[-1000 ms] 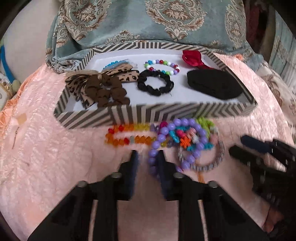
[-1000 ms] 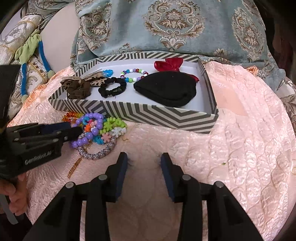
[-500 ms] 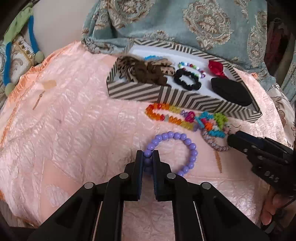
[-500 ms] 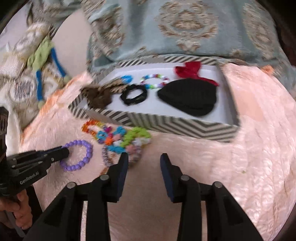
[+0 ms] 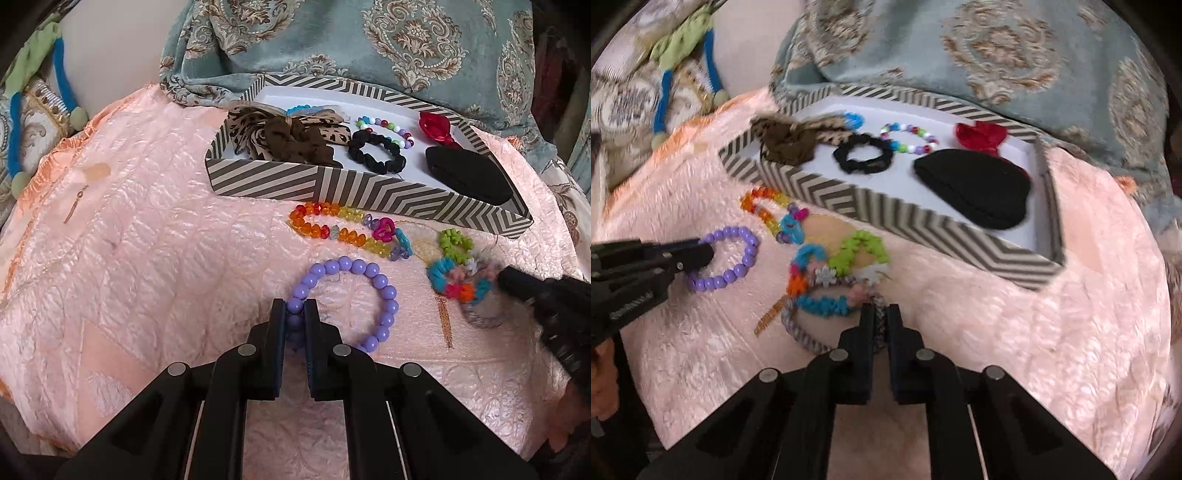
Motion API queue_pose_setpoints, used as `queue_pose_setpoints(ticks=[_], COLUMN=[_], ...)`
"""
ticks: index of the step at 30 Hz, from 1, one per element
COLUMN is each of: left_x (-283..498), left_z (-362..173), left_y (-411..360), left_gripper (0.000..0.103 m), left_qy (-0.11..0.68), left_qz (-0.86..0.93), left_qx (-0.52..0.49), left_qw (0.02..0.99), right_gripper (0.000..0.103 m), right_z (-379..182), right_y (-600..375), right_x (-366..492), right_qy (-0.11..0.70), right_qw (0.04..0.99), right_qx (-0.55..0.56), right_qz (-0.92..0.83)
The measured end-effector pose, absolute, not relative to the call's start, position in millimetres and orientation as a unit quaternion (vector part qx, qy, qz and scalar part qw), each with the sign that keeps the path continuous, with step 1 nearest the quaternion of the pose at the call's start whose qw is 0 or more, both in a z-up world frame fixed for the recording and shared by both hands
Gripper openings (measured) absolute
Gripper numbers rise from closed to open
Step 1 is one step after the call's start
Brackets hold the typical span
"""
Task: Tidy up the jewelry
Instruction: 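Grasp the purple beaded bracelet with the left tool while the right tool grasps the silver bracelet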
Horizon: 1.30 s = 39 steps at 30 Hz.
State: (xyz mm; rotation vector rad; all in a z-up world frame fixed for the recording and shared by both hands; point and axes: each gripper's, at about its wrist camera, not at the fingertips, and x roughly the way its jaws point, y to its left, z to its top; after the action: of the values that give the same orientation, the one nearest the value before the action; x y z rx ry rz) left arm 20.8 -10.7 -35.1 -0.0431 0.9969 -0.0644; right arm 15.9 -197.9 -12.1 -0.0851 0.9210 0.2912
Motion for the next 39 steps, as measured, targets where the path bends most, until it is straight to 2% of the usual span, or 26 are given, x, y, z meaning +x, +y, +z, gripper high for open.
queue_pose_setpoints(ticks=[7, 14, 25, 39], left_x=[21.4, 22.1, 17.1, 18.2], left_z=[-36.3, -33.9, -15.6, -17.0], left_y=[-14.6, -14.9, -15.9, -15.2], left_gripper=[0.0, 0.0, 0.0, 0.0], left_qy=[0.475, 0.47, 0.431, 0.432], left_qz=[-0.029, -0.04, -0.075, -0.071], left_qx=[-0.008, -0.017, -0.048, -0.051], left_qw=[0.88, 0.882, 0.898, 0.898], right_gripper=[0.006, 0.006, 0.006, 0.006], right_z=[11.1, 20.0, 3.4, 3.8], right_y=[-234.5, -236.1, -229.9, -228.6], right_x=[12.8, 12.1, 16.9, 14.8], right_qy=[0.391, 0.368, 0.401, 0.401], right_qw=[0.909, 0.918, 0.907, 0.909], right_qx=[0.044, 0.054, 0.039, 0.032], right_qz=[0.135, 0.136, 0.119, 0.112])
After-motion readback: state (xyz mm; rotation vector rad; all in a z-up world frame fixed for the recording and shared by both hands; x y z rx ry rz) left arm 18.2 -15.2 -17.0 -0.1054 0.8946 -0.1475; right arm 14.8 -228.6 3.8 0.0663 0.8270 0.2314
